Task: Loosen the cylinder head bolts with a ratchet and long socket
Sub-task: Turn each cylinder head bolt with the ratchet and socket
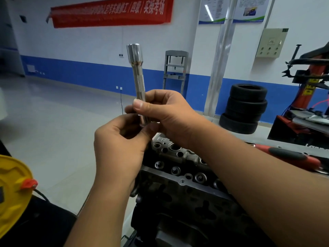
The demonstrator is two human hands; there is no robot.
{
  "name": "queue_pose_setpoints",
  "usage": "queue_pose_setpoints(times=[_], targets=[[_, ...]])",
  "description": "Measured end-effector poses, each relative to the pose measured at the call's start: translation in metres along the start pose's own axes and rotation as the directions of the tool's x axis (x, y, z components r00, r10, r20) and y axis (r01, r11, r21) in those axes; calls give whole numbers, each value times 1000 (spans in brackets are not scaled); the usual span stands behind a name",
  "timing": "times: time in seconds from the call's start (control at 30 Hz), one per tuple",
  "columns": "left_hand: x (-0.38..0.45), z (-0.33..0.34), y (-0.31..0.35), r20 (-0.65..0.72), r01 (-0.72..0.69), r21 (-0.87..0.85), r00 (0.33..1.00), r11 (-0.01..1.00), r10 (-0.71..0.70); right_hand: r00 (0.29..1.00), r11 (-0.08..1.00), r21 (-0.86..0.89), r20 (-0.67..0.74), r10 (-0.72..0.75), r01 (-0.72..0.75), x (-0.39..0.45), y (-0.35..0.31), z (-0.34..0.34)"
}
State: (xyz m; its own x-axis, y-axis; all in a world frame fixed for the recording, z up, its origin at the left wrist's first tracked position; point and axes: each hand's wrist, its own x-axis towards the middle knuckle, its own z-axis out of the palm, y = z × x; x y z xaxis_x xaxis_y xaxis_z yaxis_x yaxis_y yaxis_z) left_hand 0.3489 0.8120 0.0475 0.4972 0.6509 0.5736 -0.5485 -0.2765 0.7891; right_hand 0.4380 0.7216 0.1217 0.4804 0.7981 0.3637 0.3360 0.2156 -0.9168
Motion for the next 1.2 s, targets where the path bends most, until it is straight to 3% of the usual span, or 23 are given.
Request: queue_pose_setpoints(times=[0.07, 0.2, 0.3, 0.4, 0.5, 0.6, 0.77, 0.87, 0.93, 1.1, 1.2], targets=[[1, 0, 0, 40, -3, -20, 999, 1000, 4, 1000, 1000, -18, -26, -8, 8, 0, 1, -1], [2, -3, -1, 162, 33, 14, 986, 999, -34, 998, 1000, 16, 62, 11, -12, 0, -2, -3], [1, -2, -1, 57, 0, 33, 998, 999, -2, 993, 999, 33, 118, 28, -32, 1, -2, -3], [1, 0, -3, -21, -17, 47, 1000, 999, 18, 998, 999, 17, 47, 35, -36, 2, -1, 2], [2, -1, -3, 45, -32, 60, 999, 998, 29, 999, 1000, -11, -19, 26, -26, 2, -2, 1], [3, -3, 0, 188, 13, 29, 982, 1000, -18, 999, 1000, 1, 44, 13, -13, 1, -3, -5], [-1, -5, -3, 7, -36, 17, 999, 999, 36, 985, 999, 2, 170, 38, -39, 3, 0, -3], [-7, -3, -2, -36, -47, -11, 998, 999, 46, 992, 998, 62, 122, 25, -32, 6, 3, -2], [-7, -4, 0, -29, -28, -35, 999, 999, 27, 996, 999, 50, 88, 0, -5, 6, 4, -3], [-2, -7, 0, 169, 61, 5, 984, 998, -61, 995, 1000, 22, 96, -1, -1, 0, -1, -7], [-2, -5, 3, 85, 44, 40, 995, 998, -47, 992, 999, 14, 118, 43, -45, -2, -3, -3]])
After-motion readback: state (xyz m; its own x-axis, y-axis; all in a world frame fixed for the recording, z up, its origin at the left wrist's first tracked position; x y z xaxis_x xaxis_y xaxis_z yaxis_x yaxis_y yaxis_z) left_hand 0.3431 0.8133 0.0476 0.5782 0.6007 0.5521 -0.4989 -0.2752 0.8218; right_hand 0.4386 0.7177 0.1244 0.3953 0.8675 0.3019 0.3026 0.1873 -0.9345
